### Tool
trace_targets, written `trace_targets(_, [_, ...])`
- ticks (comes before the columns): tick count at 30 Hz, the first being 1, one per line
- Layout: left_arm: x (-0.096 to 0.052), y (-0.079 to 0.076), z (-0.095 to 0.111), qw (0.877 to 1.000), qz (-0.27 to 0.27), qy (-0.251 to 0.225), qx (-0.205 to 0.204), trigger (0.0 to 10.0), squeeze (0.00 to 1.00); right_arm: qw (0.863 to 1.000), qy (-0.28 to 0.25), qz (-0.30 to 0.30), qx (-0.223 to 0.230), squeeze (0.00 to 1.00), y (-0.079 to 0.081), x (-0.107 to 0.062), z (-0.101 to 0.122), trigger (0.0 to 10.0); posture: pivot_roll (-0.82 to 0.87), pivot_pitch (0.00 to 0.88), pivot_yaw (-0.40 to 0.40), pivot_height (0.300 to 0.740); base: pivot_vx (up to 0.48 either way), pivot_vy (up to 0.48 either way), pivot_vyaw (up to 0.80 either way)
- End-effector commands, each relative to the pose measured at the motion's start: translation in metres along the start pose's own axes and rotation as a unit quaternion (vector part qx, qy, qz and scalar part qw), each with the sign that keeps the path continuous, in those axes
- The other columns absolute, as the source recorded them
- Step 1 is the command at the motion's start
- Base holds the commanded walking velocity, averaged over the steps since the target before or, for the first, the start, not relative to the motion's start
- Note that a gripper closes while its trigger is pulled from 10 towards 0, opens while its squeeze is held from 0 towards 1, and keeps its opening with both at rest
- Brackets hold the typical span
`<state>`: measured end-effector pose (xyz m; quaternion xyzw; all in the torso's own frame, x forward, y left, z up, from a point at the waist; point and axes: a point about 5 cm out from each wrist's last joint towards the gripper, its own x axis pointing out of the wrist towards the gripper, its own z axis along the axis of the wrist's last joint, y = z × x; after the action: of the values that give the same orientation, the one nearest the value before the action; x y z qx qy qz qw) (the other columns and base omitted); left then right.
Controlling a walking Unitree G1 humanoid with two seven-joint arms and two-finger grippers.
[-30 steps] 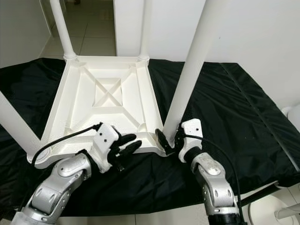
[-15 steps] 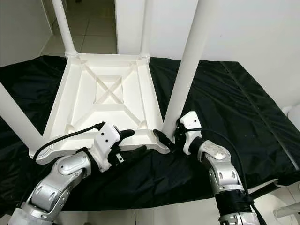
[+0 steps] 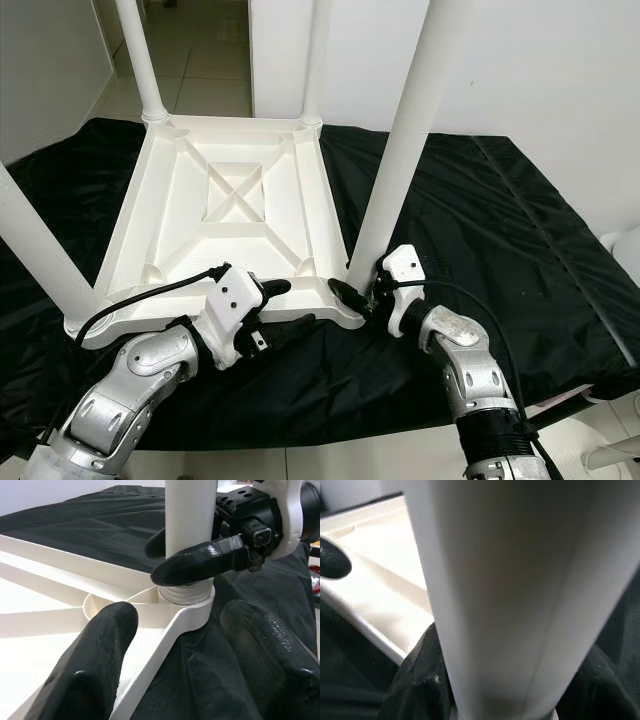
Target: Building children table
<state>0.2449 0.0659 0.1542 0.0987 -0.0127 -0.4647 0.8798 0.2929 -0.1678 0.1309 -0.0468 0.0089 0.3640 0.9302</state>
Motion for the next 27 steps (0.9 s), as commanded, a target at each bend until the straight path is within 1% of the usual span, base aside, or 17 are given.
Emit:
trace_targets(1, [0.001, -0.002, -0.002, 1.0, 0.007, 0.001, 0.002, 10.0, 0.0, 1.0, 0.006, 0.003, 0.012, 0.0, 0.004, 0.0, -0.004, 8.0, -0.01, 0.007, -0.084, 0.74, 0.0, 0.0, 0.0])
trace_targets(2, [0.001, -0.003, -0.002, 1.0, 0.007, 0.001, 0.003, 10.0, 0.0, 1.0, 0.0, -0.009, 0.025, 0.0, 0.009, 0.001, -0.004, 10.0, -0.01, 0.007, -0.084, 0.74, 0.0, 0.0, 0.0])
trace_targets(3, [0.001, -0.003, -0.002, 1.0, 0.007, 0.001, 0.003, 10.0, 0.0, 1.0, 0.0, -0.009, 0.025, 0.0, 0.009, 0.001, -0.004, 10.0, -0.01, 0.007, -0.084, 0.74, 0.0, 0.0, 0.0])
trace_targets(4, [0.001, -0.003, -0.002, 1.0, 0.008, 0.001, 0.003, 10.0, 0.0, 0.999, -0.003, -0.021, 0.037, 0.0, 0.012, 0.001, -0.004, 10.0, -0.01, 0.006, -0.084, 0.74, 0.0, 0.0, 0.0])
trace_targets(5, [0.002, -0.003, -0.001, 1.0, 0.008, 0.0, 0.004, 10.0, 0.0, 0.998, 0.002, -0.051, 0.046, 0.0, 0.014, 0.003, -0.006, 10.0, -0.01, 0.005, -0.087, 0.74, 0.0, 0.0, 0.0])
trace_targets(6, [0.002, -0.003, -0.001, 1.0, 0.008, 0.0, 0.004, 10.0, 0.0, 0.998, 0.002, -0.051, 0.046, 0.0, 0.014, 0.003, -0.006, 10.0, -0.01, 0.005, -0.087, 0.74, 0.0, 0.0, 0.0])
trace_targets(7, [0.002, -0.003, -0.001, 1.0, 0.009, 0.0, 0.003, 10.0, 0.0, 0.993, 0.004, -0.098, 0.061, 0.0, 0.016, 0.004, -0.007, 10.0, -0.01, 0.004, -0.09, 0.74, 0.0, 0.0, 0.0])
trace_targets(9, [0.002, -0.004, -0.002, 1.0, 0.009, 0.0, 0.003, 10.0, 0.0, 0.976, 0.009, -0.191, 0.101, 0.0, 0.018, 0.005, -0.009, 10.0, -0.01, 0.003, -0.09, 0.74, 0.0, 0.0, 0.0])
trace_targets(10, [0.002, -0.004, -0.002, 1.0, 0.009, 0.0, 0.003, 10.0, 0.0, 0.976, 0.009, -0.191, 0.101, 0.0, 0.018, 0.005, -0.009, 10.0, -0.01, 0.003, -0.09, 0.74, 0.0, 0.0, 0.0])
trace_targets(11, [0.002, -0.004, -0.002, 1.0, 0.009, 0.0, 0.003, 10.0, 0.0, 0.97, 0.01, -0.215, 0.114, 0.0, 0.019, 0.005, -0.009, 10.0, -0.01, 0.003, -0.09, 0.74, 0.0, 0.0, 0.0])
trace_targets(14, [0.002, -0.004, -0.002, 1.0, 0.008, 0.0, 0.004, 10.0, 0.0, 0.951, 0.013, -0.289, 0.113, 0.0, 0.023, 0.005, -0.006, 10.0, -0.01, 0.003, -0.089, 0.74, 0.0, 0.0, 0.0])
trace_targets(16, [0.002, -0.004, -0.002, 1.0, 0.008, 0.0, 0.004, 10.0, 0.0, 0.947, 0.014, -0.302, 0.113, 0.0, 0.025, 0.004, -0.005, 10.0, -0.01, 0.003, -0.089, 0.74, 0.0, 0.0, 0.0])
trace_targets(19, [0.002, -0.003, -0.003, 1.0, 0.007, 0.001, 0.005, 10.0, 0.0, 0.901, 0.011, -0.415, 0.127, 0.0, 0.031, 0.002, -0.006, 10.0, -0.01, 0.002, -0.089, 0.74, 0.0, 0.0, 0.0])
trace_targets(20, [0.002, -0.003, -0.003, 1.0, 0.006, 0.001, 0.005, 10.0, 0.0, 0.891, 0.01, -0.435, 0.13, 0.0, 0.032, 0.002, -0.006, 10.0, -0.01, 0.002, -0.089, 0.74, 0.0, 0.0, 0.0])
trace_targets(22, [0.002, -0.004, -0.002, 1.0, 0.006, 0.0, 0.005, 10.0, 0.0, 0.884, 0.011, -0.445, 0.141, 0.0, 0.037, 0.004, -0.006, 10.0, -0.01, 0.001, -0.088, 0.74, 0.0, 0.0, 0.0])
trace_targets(24, [0.003, -0.004, -0.002, 1.0, 0.004, -0.001, 0.005, 10.0, 0.0, 0.895, 0.001, -0.421, 0.145, 0.0, 0.047, 0.013, 0.001, 10.0, -0.01, 0.001, -0.088, 0.74, 0.0, 0.0, 0.0])
trace_targets(27, [0.003, -0.004, -0.002, 1.0, 0.003, -0.002, 0.005, 10.0, 0.0, 0.898, -0.003, -0.416, 0.142, 0.0, 0.05, 0.014, 0.004, 10.0, -0.01, 0.001, -0.088, 0.74, 0.0, 0.0, 0.0])
